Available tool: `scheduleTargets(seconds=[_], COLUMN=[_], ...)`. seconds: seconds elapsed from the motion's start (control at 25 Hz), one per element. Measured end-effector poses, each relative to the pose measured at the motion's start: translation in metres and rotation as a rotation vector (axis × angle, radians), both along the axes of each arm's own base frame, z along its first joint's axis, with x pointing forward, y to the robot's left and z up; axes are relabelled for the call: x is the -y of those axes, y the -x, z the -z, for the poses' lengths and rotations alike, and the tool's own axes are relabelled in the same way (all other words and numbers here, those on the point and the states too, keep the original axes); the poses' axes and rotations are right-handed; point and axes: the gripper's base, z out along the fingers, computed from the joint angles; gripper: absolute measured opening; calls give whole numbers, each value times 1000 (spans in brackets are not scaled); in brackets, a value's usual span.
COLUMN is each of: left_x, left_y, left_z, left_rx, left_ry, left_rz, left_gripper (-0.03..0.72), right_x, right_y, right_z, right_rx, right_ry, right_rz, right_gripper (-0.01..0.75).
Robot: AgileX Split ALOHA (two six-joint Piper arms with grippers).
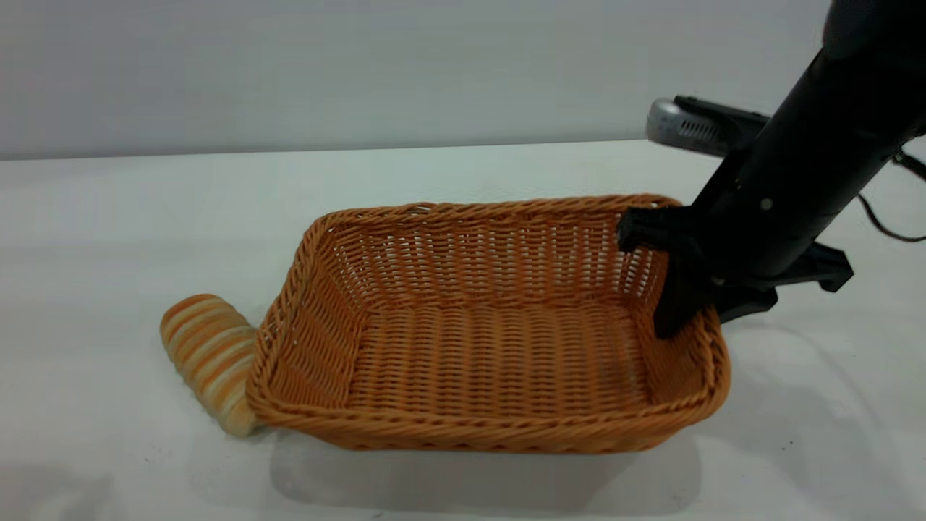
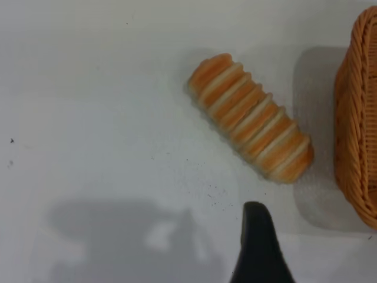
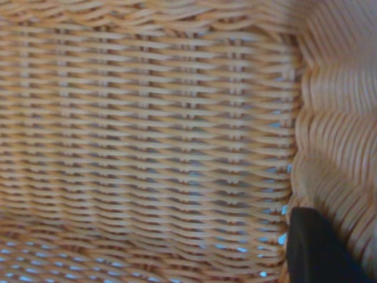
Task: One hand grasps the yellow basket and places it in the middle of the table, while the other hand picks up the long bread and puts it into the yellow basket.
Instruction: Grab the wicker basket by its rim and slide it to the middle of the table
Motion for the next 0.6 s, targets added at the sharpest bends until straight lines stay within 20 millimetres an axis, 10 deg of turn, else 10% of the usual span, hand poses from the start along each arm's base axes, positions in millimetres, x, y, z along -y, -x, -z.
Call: scheduleTargets(seconds=[0.44,0.6], left_x=[3,6], left_y=[-7,-23], left_z=[0,8], left_rx=[-6,-68], left_ry=[96,151], left_rz=[-50,-82], left_gripper=[550,550], right_x=[-2,-1], right_y=[-1,2], right_z=[-1,-11], right_rx=[43,60], right_ry=[39,64], right_rz=[-187,-279], right_gripper=[637,698])
